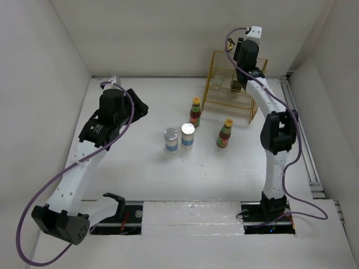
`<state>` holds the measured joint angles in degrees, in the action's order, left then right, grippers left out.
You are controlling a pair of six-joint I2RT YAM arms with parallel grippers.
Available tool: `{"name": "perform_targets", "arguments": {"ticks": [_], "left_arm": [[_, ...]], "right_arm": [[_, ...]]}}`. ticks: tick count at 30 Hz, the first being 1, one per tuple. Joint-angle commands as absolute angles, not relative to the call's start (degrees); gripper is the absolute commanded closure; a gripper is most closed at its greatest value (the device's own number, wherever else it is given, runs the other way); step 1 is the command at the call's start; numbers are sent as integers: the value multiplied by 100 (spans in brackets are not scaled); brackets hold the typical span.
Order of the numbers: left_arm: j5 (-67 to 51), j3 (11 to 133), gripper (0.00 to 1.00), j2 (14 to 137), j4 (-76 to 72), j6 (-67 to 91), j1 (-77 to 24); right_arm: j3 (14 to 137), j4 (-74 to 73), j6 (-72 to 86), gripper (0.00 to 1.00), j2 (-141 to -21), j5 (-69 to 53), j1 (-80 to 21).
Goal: Organize the condiment bottles
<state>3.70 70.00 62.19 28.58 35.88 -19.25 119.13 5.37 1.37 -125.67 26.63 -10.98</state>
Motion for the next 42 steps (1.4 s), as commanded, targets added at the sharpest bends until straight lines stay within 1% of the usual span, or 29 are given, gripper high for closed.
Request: {"name": "perform_targets", "arguments": {"ticks": [1,2,3,6,7,10,11,13,17,18,20,22,23,24,25,26,27,28,29,30,31,32,33,35,36,38,42], "left_arm": [[396,7146,49,6196,2777,3568,-1890],[396,7146,49,6196,2777,3568,-1890],[396,7146,49,6196,2725,3568,-1890],[343,7093,49,6144,2725,3568,-1890],[343,7093,49,6144,2725,3568,-1890],[343,7093,49,6091,2725,3568,-1890],[343,7093,49,6091,2672,3568,-1890],[282,7093,49,6039,2672,3568,-1890],[281,7040,49,6038,2672,3568,-1890],[281,7040,49,5986,2672,3568,-1890],[281,7040,49,5985,2672,3568,-1890],[281,7092,49,5933,2672,3568,-1890],[281,7093,49,5933,2672,3516,-1890],[333,7093,49,5933,2672,3516,-1890],[334,7093,49,5880,2672,3516,-1890],[334,7093,49,5880,2672,3516,-1890],[386,7093,53,5880,2672,3516,-1890],[387,7093,54,5880,2672,3516,-1890],[387,7093,56,5880,2672,3516,-1890],[387,7093,58,5828,2672,3516,-1890],[387,7093,60,5827,2672,3516,-1890],[387,7032,61,5827,2672,3516,-1890],[387,7031,61,5827,2672,3516,-1890],[387,7031,61,5827,2672,3568,-1890],[335,6979,61,5827,2672,3568,-1890],[334,6979,61,5827,2672,3568,-1942],[281,6979,57,5827,2619,3621,-1942]], "right_arm": [[11814,1214,176,79,-11532,2698,-1125],[11734,1213,176,73,-11479,2698,-1125],[11603,1135,228,65,-11426,2750,-1125],[11435,950,281,56,-11207,2812,-1125],[11382,949,281,50,-11206,2812,-1125],[11312,765,281,40,-10935,2812,-1125],[11312,712,281,31,-10873,2760,-1125],[11250,606,281,29,-10671,2681,-1125],[11197,238,281,13,-10329,2558,-1125],[11119,133,281,8,-10231,2558,-1125],[10935,-87,281,8,-10003,2444,-1195],[10496,-228,229,25,-9573,2339,-1291],[10338,-437,229,36,-9415,2233,-1414],[9997,-544,229,67,-9091,2085,-1467],[9802,-649,229,79,-8931,1839,-1555],[9626,-911,229,86,-8782,1715,-1756],[9459,-1079,229,91,-8650,1566,-1854],[9135,-1229,168,93,-8387,1382,-1959],[8949,-1344,115,93,-8263,893,-2073],[8747,-1501,45,90,-8123,635,-2335],[8345,-1573,-34,81,-7869,450,-2477],[8158,-1634,-113,57,-7762,83,-2618],[8000,-1739,-114,44,-7674,-121,-2863],[7692,-1915,-167,23,-7620,-307,-3075],[7586,-1916,-97,20,-7620,-508,-3128],[7436,-1916,-36,16,-7751,-694,-3208],[7417,-1775,-35,15,-8207,-817,-3261]]}}
